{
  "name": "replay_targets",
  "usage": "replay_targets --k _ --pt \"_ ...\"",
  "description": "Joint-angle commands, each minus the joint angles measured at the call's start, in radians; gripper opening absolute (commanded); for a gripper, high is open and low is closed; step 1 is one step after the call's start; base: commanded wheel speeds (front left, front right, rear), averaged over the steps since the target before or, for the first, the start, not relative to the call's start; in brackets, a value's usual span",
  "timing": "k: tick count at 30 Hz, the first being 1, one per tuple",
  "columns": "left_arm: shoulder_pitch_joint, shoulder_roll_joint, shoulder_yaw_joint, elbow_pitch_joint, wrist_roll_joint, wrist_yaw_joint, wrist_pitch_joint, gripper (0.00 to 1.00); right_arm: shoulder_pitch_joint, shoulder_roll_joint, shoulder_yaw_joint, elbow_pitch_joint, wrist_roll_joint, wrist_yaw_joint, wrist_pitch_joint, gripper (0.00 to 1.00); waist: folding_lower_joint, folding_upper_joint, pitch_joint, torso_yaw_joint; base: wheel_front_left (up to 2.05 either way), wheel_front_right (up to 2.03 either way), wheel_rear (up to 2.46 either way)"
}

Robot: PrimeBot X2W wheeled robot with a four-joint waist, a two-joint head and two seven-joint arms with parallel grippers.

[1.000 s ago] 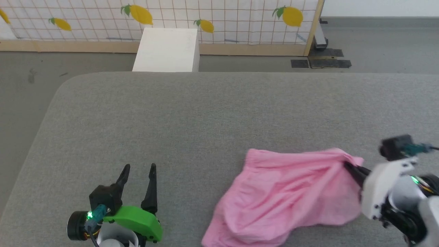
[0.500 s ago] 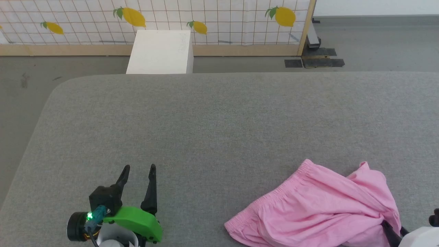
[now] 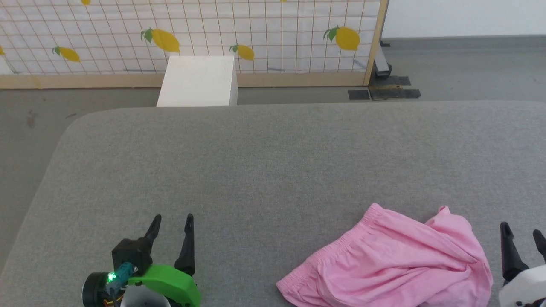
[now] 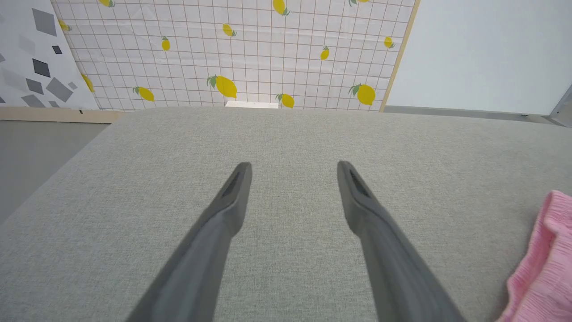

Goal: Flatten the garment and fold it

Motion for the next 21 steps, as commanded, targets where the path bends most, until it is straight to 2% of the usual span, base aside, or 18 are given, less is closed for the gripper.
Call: replay_targets --k 1,12,16,21 --pt "0.013 0.008 -0.004 -0.004 -0.011 0.002 0.006 1.0 0.012 0.014 0.013 -0.023 -0.025 -0.002 -0.008 1.0 0.0 0.0069 -0.019 -0.003 0.0 0.0 0.0" --pt "0.032 0.012 -0.05 -0.011 -0.015 -0.016 0.049 1.0 0.132 0.045 0.192 -0.17 -0.111 -0.002 0.012 1.0 0.0 0.0069 -0.068 -0.019 0.0 0.0 0.0" --pt "0.01 0.002 -0.11 -0.006 -0.015 -0.062 0.107 1.0 0.173 0.051 0.244 -0.216 -0.113 -0.002 0.026 1.0 0.0 0.0069 -0.064 -0.029 0.0 0.0 0.0" --pt "-0.061 -0.033 -0.234 0.021 -0.017 -0.173 0.234 1.0 0.187 0.055 0.291 -0.254 -0.112 -0.002 0.04 1.0 0.0 0.0069 -0.046 -0.053 0.0 0.0 0.0"
